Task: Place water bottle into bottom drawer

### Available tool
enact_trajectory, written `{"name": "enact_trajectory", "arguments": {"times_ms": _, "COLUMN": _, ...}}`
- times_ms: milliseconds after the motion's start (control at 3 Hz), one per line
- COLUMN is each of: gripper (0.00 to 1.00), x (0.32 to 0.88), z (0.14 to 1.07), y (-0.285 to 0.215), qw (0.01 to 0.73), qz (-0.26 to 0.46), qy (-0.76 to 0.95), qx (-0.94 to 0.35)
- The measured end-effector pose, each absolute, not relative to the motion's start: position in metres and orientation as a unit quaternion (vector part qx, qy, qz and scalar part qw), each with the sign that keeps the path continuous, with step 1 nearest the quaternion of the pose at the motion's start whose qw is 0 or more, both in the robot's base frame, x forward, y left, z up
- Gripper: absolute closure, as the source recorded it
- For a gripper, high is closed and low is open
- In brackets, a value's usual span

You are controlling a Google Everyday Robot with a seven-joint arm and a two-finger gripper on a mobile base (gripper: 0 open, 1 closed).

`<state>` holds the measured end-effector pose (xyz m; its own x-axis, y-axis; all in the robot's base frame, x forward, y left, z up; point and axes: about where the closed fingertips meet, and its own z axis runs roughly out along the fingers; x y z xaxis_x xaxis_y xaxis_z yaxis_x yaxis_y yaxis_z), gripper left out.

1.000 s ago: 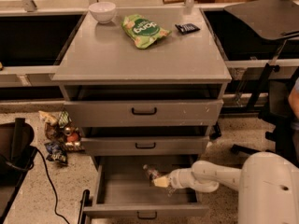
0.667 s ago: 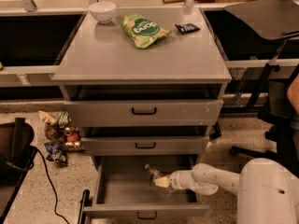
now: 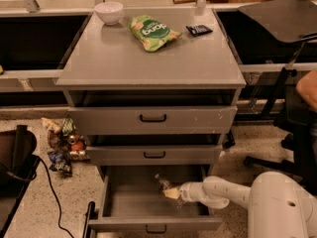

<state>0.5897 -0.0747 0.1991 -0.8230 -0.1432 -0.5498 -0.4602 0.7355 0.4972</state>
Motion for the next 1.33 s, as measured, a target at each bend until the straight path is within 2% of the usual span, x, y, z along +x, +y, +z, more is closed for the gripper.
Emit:
{"name": "enact_trajectory", "arguments": {"times_ms": 667, "gripper": 0.11, "x": 0.5889, "z": 0.1957, "y": -0.0765, "qw": 0.246, "qz": 0.319, "qy": 0.901, "qx": -0.164}}
{"name": "enact_trajectory", "arguments": {"times_ms": 1000, "gripper": 0.0, "x": 0.5876, "z": 0.1961, "y": -0.0792, "qw": 0.247, "qz": 0.314, "qy": 0.902, "qx": -0.163}}
{"name": "enact_trajectory", "arguments": {"times_ms": 1333, "gripper": 0.0, "x": 0.5875, "z": 0.1962, "y": -0.0792, "qw": 0.247, "qz": 0.314, "qy": 0.902, "qx": -0.163}}
